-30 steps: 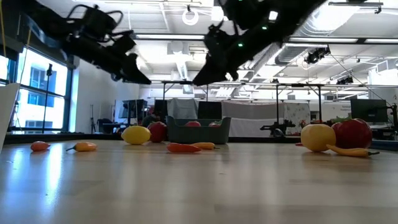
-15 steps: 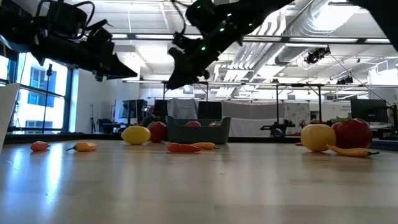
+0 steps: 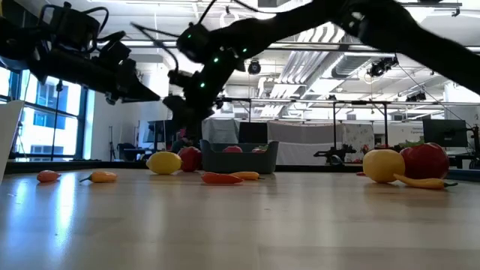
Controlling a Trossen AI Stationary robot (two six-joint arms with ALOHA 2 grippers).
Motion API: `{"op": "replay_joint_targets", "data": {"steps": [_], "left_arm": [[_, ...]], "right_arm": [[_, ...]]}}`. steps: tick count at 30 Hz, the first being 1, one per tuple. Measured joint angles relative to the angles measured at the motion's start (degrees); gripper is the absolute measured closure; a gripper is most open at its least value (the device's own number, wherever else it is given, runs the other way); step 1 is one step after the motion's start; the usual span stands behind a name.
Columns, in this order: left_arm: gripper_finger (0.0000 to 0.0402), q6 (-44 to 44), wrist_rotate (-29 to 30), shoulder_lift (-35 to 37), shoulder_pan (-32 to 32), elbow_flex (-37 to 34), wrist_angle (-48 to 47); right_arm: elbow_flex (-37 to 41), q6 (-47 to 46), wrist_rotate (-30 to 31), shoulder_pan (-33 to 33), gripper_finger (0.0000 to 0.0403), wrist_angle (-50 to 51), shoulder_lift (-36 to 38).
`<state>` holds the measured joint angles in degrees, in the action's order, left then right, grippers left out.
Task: Sort produce into baskets
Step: Put the left red tomato into the blue bin
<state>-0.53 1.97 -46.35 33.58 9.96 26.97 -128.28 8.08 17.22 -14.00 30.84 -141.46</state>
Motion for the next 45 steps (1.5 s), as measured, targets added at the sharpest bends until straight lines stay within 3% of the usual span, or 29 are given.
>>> {"op": "replay_joint_targets", "data": {"steps": [4,6,16,21,32,39,45], "left_arm": [[0.0401,-0.03,1.32,1.54,0.00,0.00,-0.39],[0.0401,-0.11,1.32,2.64,0.00,0.00,-0.58],[0.0401,-1.19,1.59,8.65,0.04,0.05,-6.84],[0.0401,-1.34,1.71,9.22,0.04,0.04,-8.36],[0.0401,-2.12,1.73,9.20,0.20,0.04,-8.34],[0.0401,-1.14,1.78,9.20,0.17,0.05,-9.48],[0.0401,-1.17,1.95,9.57,0.20,0.04,-8.84]], "right_arm": [[-6.77,1.33,2.75,-1.14,0.0116,1.31,-4.96],[-5.10,2.30,2.81,-1.76,0.0116,-3.18,-5.00],[-4.90,-5.71,1.73,-4.85,0.0116,-5.40,-5.10],[-4.90,-9.33,-1.63,-5.30,0.0130,-6.82,-6.43],[-4.86,-12.18,0.34,-5.59,0.0159,-5.84,-7.90],[-4.92,-12.08,-0.80,-5.61,0.0196,-3.98,-7.88],[-4.88,-10.36,-1.28,-5.61,0.0253,-3.29,-7.92]]}}
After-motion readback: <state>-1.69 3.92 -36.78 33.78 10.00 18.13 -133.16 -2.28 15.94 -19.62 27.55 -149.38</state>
